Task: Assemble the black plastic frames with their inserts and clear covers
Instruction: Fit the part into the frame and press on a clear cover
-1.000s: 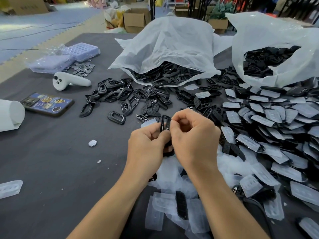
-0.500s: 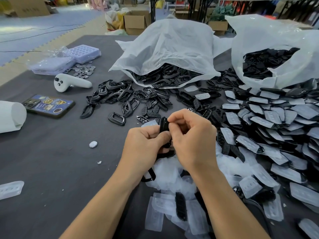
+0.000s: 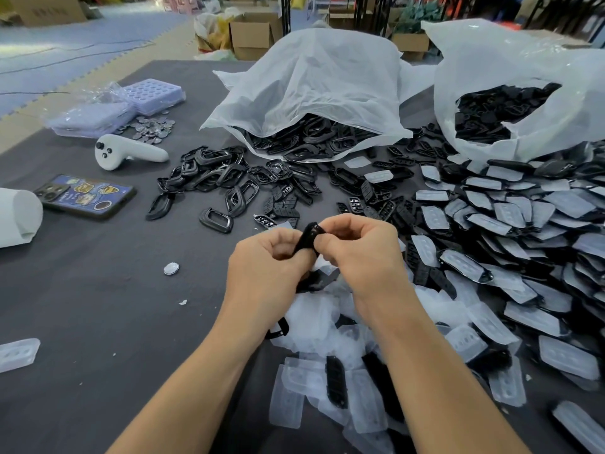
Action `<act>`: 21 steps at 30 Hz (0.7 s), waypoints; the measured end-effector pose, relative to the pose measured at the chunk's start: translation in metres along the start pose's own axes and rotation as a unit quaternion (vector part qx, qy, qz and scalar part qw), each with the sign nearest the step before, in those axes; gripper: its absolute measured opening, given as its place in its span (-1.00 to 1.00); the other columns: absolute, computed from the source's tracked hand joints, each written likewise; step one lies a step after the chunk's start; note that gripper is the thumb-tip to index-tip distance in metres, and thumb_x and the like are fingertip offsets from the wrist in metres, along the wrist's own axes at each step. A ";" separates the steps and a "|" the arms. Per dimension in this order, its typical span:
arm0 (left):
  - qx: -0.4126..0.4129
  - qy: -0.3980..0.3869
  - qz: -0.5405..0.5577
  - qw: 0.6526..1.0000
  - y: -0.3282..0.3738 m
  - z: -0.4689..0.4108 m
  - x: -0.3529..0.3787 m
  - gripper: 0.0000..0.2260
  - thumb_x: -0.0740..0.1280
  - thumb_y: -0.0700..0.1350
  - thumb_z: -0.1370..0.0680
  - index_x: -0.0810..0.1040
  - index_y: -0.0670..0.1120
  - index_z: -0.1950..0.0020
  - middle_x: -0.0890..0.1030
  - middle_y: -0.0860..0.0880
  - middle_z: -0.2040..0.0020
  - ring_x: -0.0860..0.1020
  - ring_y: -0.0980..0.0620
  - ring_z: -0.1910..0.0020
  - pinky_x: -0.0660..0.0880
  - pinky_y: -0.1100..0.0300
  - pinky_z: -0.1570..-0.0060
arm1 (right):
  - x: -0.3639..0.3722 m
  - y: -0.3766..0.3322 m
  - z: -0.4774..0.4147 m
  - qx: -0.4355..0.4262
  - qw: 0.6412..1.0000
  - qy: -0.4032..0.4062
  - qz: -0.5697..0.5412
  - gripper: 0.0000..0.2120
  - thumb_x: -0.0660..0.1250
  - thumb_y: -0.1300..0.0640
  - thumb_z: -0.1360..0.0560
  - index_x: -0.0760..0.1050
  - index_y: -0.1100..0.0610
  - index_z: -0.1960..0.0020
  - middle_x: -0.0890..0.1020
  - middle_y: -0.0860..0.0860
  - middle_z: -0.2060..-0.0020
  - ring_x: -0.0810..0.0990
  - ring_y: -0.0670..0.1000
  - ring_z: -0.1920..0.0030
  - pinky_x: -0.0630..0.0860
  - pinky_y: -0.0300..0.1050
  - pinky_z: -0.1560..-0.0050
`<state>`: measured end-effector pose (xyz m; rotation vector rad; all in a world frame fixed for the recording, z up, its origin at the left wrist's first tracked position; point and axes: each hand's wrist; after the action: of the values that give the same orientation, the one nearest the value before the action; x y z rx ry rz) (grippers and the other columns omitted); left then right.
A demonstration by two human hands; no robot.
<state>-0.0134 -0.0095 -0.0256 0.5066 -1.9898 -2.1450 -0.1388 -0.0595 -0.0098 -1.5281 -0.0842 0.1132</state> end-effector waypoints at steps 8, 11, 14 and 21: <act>0.015 0.043 -0.011 0.999 0.008 -0.004 -0.011 -0.77 0.55 -0.22 -0.51 0.75 0.11 0.22 0.74 -0.03 0.32 0.68 0.06 0.41 0.58 0.28 0.41 | 0.007 -0.002 0.004 -0.007 0.999 -0.033 -0.005 -0.79 0.42 0.37 -0.43 0.64 0.06 0.20 0.67 0.00 0.41 0.58 -0.06 0.46 0.46 -0.27 0.44; 0.010 0.057 -0.030 0.998 0.008 -0.004 -0.012 -0.83 0.56 -0.19 -0.51 0.74 0.06 0.21 0.74 -0.02 0.32 0.66 0.06 0.46 0.59 0.24 0.43 | 0.005 -0.002 0.005 -0.002 0.999 -0.041 -0.004 -0.79 0.40 0.41 -0.42 0.64 0.12 0.14 0.68 0.04 0.40 0.58 -0.04 0.45 0.48 -0.25 0.46; 0.006 0.034 -0.043 0.999 0.007 -0.002 -0.012 -0.94 0.54 -0.15 -0.51 0.75 0.02 0.08 0.75 0.00 0.27 0.73 -0.01 0.31 0.68 0.13 0.27 | 0.005 -0.002 0.005 -0.003 0.999 -0.022 0.028 -0.76 0.41 0.42 -0.41 0.65 0.08 0.19 0.69 0.03 0.40 0.60 -0.02 0.46 0.47 -0.23 0.46; 0.068 -0.008 -0.100 0.993 0.008 -0.003 -0.021 -0.73 0.43 -0.11 -0.43 0.73 0.28 0.06 0.74 0.08 0.28 0.69 0.14 0.30 0.64 0.21 0.18 | 0.005 -0.002 0.009 -0.054 0.994 -0.020 0.092 -0.80 0.43 0.31 -0.43 0.70 0.02 0.21 0.70 0.00 0.40 0.66 -0.05 0.42 0.57 -0.21 0.36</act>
<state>0.0067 -0.0056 -0.0147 0.7409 -2.1900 -2.1378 -0.1353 -0.0498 -0.0072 -1.6396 0.0185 0.2907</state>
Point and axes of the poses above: each hand's wrist, its own z-axis away from the middle knuckle, its own x-axis out of the palm, y = z × x
